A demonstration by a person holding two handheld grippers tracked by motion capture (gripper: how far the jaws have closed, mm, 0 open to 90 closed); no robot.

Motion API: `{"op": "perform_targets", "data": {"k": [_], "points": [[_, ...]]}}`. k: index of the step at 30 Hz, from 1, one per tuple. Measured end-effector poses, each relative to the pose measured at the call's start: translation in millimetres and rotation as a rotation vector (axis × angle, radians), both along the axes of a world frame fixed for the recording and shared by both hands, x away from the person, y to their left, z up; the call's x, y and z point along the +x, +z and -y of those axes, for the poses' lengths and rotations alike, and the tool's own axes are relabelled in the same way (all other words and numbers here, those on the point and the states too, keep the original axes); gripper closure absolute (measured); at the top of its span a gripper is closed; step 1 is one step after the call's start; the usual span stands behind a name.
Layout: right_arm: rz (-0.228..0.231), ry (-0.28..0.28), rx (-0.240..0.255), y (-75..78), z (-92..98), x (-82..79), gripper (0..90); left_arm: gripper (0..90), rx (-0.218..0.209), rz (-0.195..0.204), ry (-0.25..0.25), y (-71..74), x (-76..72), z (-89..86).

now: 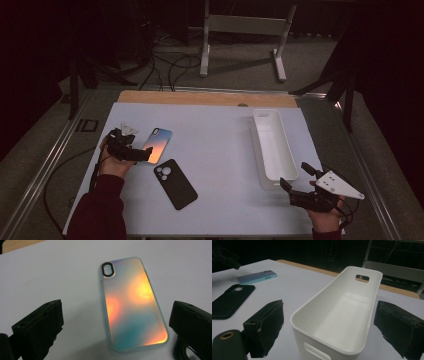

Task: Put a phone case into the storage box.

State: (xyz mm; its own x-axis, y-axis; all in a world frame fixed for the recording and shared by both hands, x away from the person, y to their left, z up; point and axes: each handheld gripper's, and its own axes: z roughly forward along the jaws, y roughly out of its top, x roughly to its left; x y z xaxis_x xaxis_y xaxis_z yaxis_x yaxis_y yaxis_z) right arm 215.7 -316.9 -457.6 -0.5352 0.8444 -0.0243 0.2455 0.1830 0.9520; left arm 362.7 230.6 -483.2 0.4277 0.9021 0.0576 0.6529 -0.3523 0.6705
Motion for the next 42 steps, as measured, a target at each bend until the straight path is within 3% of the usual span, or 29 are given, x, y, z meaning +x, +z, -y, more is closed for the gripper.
{"op": "perform_targets", "data": {"k": [16, 22, 42], "points": [[0.005, -0.001, -0.003, 1.1, 0.6, -0.6, 8.8, 0.0, 0.027, -0.056, -0.005, -5.2, 17.8, 17.1], [0.006, -0.004, 0.000, 1.5, 1.1, -1.2, 8.8, 0.0, 0.046, -0.096, 0.004, -11.7, 23.1, 22.2], [0.010, -0.007, 0.000, 1.9, 1.8, -1.5, 8.8, 0.9, 0.049, -0.152, 0.022, -26.1, 33.6, 28.5]]}}
